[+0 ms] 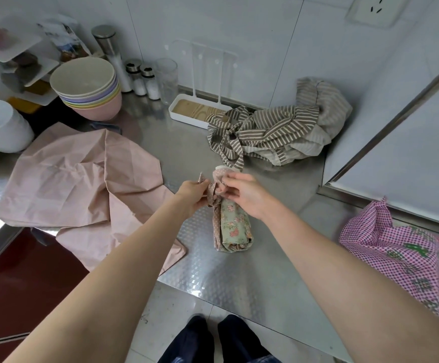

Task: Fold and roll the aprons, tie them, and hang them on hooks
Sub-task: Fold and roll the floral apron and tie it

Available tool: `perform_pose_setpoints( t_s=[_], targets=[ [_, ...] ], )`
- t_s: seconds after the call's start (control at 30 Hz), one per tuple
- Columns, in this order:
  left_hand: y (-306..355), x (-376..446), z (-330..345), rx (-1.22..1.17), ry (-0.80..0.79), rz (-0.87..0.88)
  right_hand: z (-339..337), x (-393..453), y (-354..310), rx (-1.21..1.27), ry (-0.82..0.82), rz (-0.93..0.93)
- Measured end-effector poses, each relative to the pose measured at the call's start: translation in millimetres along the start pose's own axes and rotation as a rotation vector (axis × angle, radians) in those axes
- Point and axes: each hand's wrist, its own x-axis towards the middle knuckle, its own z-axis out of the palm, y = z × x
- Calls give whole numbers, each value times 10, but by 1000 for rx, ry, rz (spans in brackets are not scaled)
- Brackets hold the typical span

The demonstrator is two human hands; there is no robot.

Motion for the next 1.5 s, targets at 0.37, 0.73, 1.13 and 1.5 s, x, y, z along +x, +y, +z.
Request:
perform_pose_setpoints(
  t_s=[0.37, 0.73, 1.13, 1.5],
  targets=[
    [-23, -95, 88, 609, 76, 408, 7, 185, -54, -245, 301, 39],
    [124, -178, 160, 1308, 285, 420, 162, 157, -18, -724, 108, -79],
    [96, -173, 101, 1255, 83, 376, 234, 256, -159, -1014, 148, 28],
    [-47, -24, 21, 434, -151, 156, -77, 150, 43, -199, 223, 26]
  ],
)
